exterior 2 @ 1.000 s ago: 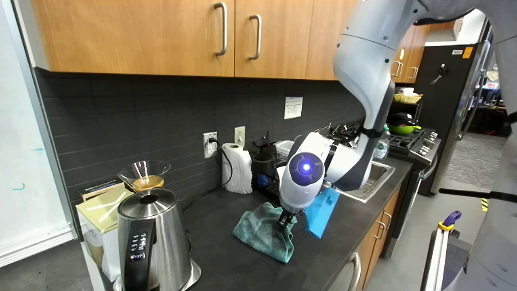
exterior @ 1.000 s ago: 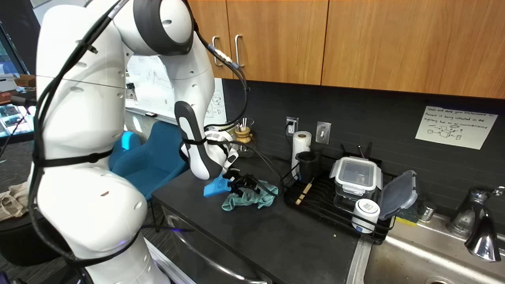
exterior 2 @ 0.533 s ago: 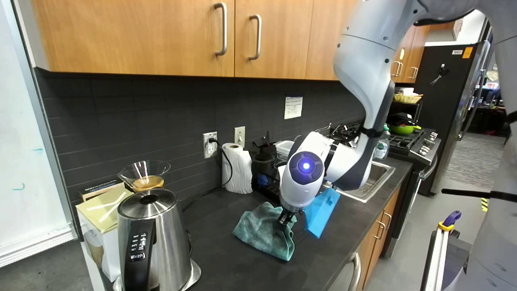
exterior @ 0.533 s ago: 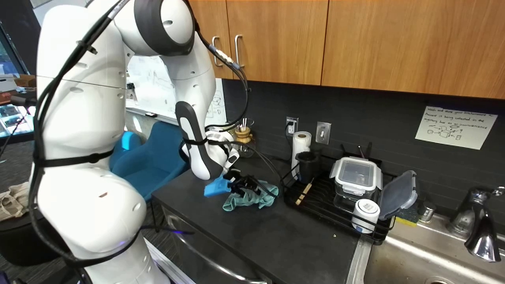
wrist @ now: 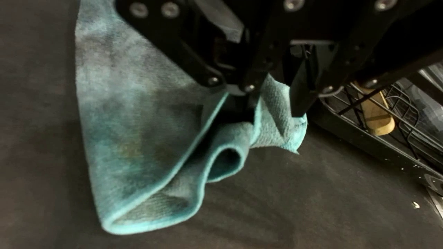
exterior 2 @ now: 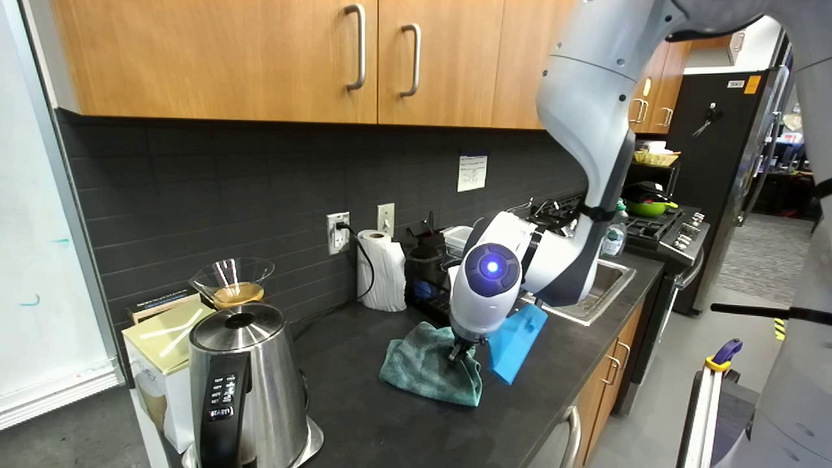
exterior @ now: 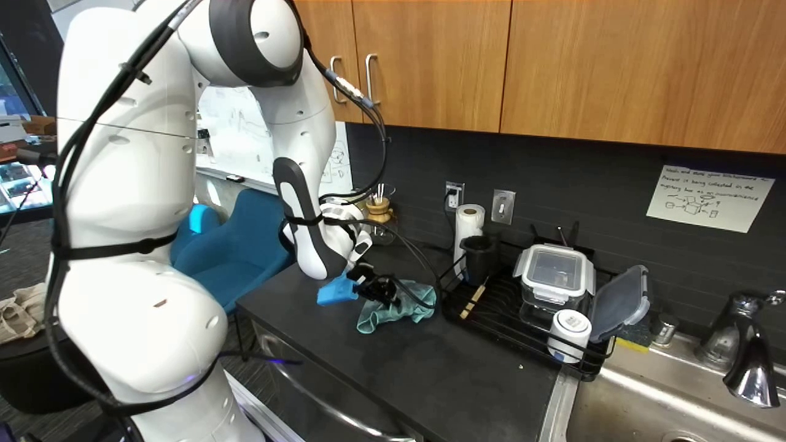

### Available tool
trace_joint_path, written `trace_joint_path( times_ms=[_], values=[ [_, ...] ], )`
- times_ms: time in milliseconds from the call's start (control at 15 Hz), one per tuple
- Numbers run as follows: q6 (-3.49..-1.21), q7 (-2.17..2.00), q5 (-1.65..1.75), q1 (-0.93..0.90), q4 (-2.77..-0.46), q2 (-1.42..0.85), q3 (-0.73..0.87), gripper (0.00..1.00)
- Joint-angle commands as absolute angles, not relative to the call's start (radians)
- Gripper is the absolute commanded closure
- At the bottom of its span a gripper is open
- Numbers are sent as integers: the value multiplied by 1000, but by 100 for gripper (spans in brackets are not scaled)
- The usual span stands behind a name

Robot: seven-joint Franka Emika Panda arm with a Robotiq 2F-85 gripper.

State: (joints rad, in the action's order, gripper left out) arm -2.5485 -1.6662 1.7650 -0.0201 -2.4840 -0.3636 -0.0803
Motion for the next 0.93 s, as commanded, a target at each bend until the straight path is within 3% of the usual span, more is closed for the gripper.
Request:
trace_joint_path(
  times_ms=[0, 333, 867],
  values=[
    [-2544, -1691, 1778, -8, -2489, -351, -96, 100],
    [-2517, -1755, 1815, -31, -2576, -229, -123, 100],
    [-2444, -1856, 1742, -151, -2868, 195, -209, 100]
  ],
)
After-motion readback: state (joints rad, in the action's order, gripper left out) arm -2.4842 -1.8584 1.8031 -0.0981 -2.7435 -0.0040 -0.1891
